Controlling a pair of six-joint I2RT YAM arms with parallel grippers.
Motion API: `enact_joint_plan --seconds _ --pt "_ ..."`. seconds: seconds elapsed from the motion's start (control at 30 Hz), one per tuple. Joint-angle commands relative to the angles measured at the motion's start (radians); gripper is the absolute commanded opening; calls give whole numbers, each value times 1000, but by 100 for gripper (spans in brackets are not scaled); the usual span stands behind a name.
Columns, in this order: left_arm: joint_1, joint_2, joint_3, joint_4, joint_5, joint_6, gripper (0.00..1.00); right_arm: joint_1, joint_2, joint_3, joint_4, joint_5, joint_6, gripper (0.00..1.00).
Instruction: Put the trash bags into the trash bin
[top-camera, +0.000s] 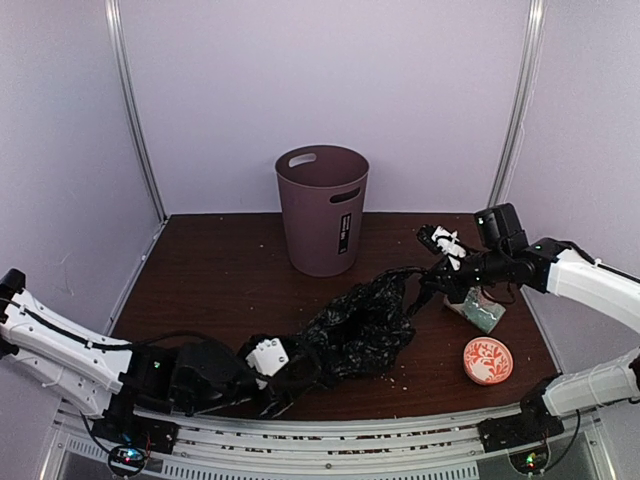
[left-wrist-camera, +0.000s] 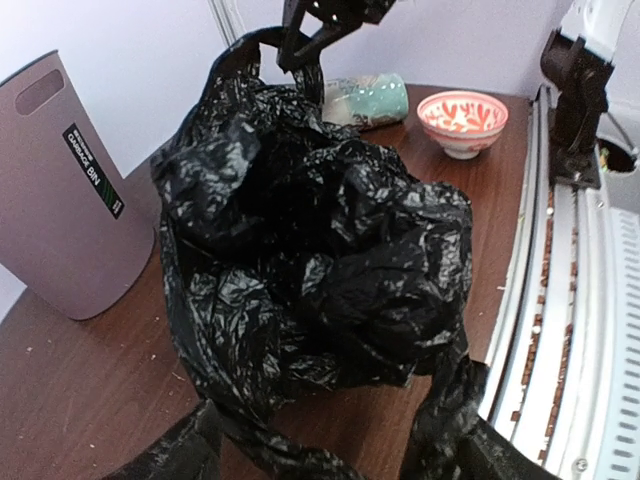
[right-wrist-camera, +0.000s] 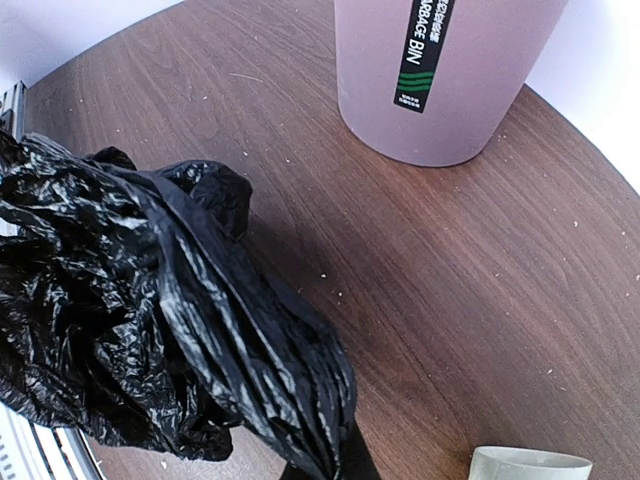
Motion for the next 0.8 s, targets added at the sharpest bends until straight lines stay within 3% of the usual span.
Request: enact_joint_plan --seconds 0.0,0.1,0.2,0.33,0.43,0.6,0.77 --pt "53 -144 -90 66 216 -141 79 -27 -15 -44 67 -68 35 0" --pt "90 -238 -144 50 248 -227 85 -35 -29 -69 91 -68 35 0" --pt "103 -295 -201 46 368 -228 91 -38 -26 -85 100 -52 32 0" --pt "110 -275 -207 24 331 -302 92 -43 -25 -82 95 -70 35 0" --pt "155 -192 -226 113 308 -427 91 -43 -25 -84 96 -78 36 0" --pt "156 108 -356 658 389 -574 84 -44 -26 -85 93 -88 36 0" --pt "153 377 -242 737 445 -483 81 -46 -30 -91 96 -100 35 0"
